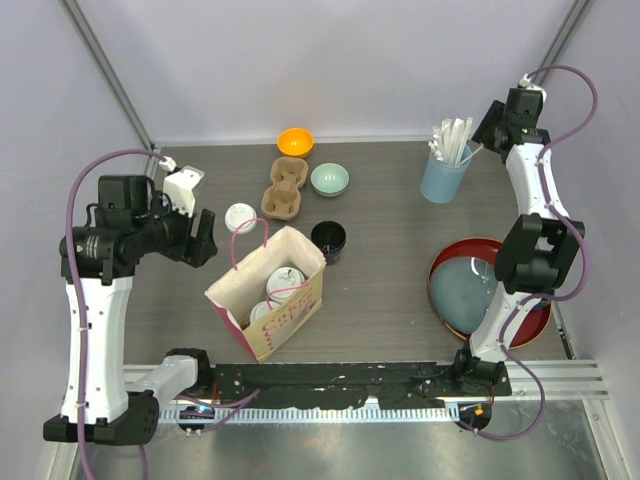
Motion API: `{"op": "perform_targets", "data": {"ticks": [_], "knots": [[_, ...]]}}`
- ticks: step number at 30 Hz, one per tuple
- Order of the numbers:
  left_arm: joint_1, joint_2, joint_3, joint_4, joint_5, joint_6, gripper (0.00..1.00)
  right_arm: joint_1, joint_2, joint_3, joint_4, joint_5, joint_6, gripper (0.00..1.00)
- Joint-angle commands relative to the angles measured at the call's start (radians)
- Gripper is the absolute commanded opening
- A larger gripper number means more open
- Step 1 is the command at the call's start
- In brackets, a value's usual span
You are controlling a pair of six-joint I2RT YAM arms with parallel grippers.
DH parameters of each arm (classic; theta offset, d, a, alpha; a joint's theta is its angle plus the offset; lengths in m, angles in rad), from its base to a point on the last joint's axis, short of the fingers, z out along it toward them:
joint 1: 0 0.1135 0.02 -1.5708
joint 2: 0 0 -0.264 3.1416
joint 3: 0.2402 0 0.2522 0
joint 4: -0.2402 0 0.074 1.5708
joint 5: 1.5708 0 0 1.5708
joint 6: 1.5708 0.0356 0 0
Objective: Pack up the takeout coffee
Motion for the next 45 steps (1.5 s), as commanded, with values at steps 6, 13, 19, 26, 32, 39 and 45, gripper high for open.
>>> {"op": "perform_targets", "data": {"ticks": [6,13,19,26,32,39,45], "knots": [[0.016,0.01,0.027,0.004,0.024,0.008,0.73,0.004,0.015,0.026,0.053,-0.061,0.029,0.54],[0.016,0.004,0.033,-0.008,0.042,0.021,0.73,0.004,0.057,0.057,0.041,-0.063,0.003,0.4],[0.016,0.006,0.033,-0.01,0.054,0.025,0.73,0.004,0.077,0.088,0.011,-0.064,-0.023,0.26],[0.016,0.015,0.033,-0.011,0.064,0.03,0.73,0.006,0.038,0.12,-0.024,-0.055,-0.084,0.01],[0.018,0.016,0.021,-0.005,0.064,0.031,0.73,0.026,-0.065,0.111,-0.022,-0.04,-0.139,0.01],[0.018,0.01,-0.009,0.009,0.067,0.028,0.74,0.064,-0.181,0.132,-0.042,-0.003,-0.173,0.01],[0.016,-0.003,-0.025,0.01,0.077,0.03,0.74,0.121,-0.32,0.132,-0.07,0.043,-0.192,0.01]]}}
